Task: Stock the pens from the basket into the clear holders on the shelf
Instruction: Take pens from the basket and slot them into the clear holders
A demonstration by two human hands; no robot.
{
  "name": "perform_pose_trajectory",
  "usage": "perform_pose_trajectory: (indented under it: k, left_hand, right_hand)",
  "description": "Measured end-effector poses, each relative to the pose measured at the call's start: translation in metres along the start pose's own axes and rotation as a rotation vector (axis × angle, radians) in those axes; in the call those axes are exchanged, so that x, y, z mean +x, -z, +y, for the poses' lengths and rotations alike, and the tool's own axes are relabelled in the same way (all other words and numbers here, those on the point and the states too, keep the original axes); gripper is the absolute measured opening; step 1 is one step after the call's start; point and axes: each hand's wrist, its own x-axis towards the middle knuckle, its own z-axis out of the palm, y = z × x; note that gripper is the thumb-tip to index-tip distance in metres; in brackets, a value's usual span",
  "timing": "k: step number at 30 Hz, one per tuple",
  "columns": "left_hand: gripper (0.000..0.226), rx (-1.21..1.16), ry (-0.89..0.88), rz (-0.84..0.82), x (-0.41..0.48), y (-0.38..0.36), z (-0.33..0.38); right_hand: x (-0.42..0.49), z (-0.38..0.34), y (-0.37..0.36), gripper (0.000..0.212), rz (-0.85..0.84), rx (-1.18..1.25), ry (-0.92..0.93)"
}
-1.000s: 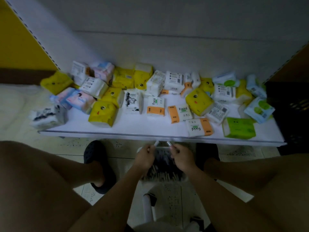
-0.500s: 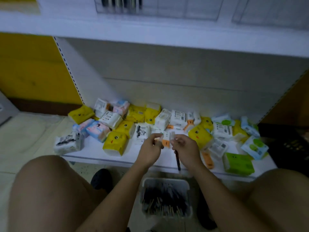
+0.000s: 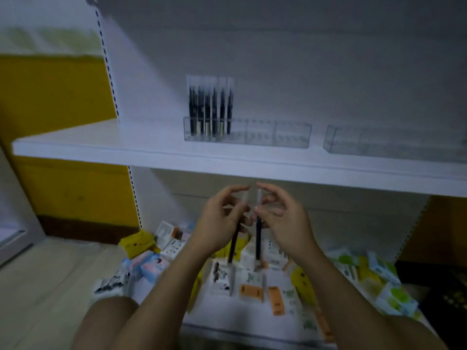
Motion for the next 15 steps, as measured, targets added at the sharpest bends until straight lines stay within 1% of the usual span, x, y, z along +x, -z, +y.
perform_pose_trajectory:
  k: [3, 6, 10, 15]
  left_hand:
    - [0.021, 0.064, -0.124, 0.021, 0.017, 0.012, 0.033]
    - [0.017, 0.129, -0.221, 0.057, 0.037, 0.024, 0.066]
    - [0.019, 0.183, -0.255, 0.081, 0.067, 0.04, 0.099]
    - [0.019, 0.264, -0.315, 0.162, 0.106, 0.06, 0.121]
  right_hand:
    - [0.016, -0.035, 0.003, 0.039, 0.015, 0.063, 0.098]
    - [0.038, -0.068, 0.006, 0.036, 0.021, 0.068, 0.16]
    - [0.072, -0.098, 0.007, 0.035, 0.026, 0.032, 0.213]
    - [0.115, -0.117, 0.003, 0.036, 0.067, 0.006, 0.282]
